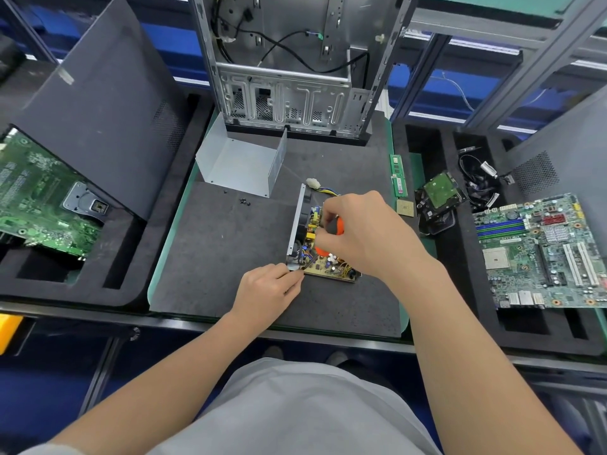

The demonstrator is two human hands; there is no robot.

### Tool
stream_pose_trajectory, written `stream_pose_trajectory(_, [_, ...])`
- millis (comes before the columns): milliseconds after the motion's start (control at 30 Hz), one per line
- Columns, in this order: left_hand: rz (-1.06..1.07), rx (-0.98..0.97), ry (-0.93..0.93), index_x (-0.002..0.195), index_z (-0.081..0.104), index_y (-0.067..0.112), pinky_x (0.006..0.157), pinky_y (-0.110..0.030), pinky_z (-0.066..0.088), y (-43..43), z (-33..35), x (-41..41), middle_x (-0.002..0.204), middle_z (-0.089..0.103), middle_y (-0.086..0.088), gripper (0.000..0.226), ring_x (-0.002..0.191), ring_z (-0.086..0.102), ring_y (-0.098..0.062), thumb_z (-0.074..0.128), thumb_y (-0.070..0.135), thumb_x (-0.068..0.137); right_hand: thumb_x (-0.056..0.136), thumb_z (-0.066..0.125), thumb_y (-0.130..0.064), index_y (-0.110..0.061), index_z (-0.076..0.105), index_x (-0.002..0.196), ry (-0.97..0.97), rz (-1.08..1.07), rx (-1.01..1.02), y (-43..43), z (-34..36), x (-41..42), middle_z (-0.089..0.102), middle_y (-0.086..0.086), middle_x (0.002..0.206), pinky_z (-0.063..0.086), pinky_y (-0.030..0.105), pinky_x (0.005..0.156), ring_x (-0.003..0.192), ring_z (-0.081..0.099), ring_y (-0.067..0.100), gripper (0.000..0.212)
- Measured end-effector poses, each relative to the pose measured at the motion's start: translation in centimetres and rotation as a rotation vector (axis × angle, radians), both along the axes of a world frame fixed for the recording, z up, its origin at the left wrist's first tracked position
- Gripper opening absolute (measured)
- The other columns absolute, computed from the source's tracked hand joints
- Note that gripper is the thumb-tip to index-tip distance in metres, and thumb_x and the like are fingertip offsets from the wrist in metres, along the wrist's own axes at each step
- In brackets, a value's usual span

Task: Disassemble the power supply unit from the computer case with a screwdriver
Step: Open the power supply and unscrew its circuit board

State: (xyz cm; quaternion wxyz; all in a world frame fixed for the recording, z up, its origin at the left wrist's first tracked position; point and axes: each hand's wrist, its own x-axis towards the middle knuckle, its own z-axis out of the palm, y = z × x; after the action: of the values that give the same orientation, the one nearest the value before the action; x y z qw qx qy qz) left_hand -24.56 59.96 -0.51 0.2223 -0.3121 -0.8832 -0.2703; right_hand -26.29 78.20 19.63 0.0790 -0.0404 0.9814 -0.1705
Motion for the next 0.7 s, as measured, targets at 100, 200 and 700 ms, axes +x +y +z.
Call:
stream_pose_trajectory(100, [-0.004, 0.006, 0.002, 0.086, 0.082, 0.014, 0.047, -0.030, 0.053, 0.01, -0.10, -0.05, 0.068, 0.067, 0.000, 0.002, 0.055, 0.060, -0.015, 0.084, 0.013, 0.085, 0.091, 0.063, -0.036, -0.024, 0.064, 0.086, -0.010, -0.002, 0.001, -0.08, -0.02, -0.04, 0.065, 0.001, 0.085, 0.059, 0.037, 0.061, 0.067, 0.060, 0.020, 0.013])
stream_pose_trajectory(200, [-0.003, 0.011, 0.002, 0.086, 0.082, 0.014, 0.047, -0.031, 0.053, -0.04, -0.18, -0.05, 0.068, 0.066, 0.000, 0.001, 0.055, 0.059, -0.015, 0.083, 0.013, 0.087, 0.092, 0.063, -0.036, -0.023, 0.064, 0.087, -0.010, 0.000, 0.003, -0.07, -0.04, -0.13, 0.065, 0.002, 0.085, 0.059, 0.038, 0.061, 0.067, 0.059, 0.020, 0.014])
stream_pose_trajectory(700, [0.006, 0.013, 0.001, 0.088, 0.082, 0.014, 0.047, -0.033, 0.054, -0.02, -0.43, -0.13, 0.070, 0.068, 0.000, 0.001, 0.055, 0.060, -0.017, 0.081, 0.013, 0.088, 0.090, 0.066, -0.035, -0.024, 0.066, 0.088, -0.021, -0.024, -0.009, -0.05, -0.16, -0.38, 0.063, -0.001, 0.083, 0.056, 0.035, 0.058, 0.067, 0.056, 0.015, 0.011])
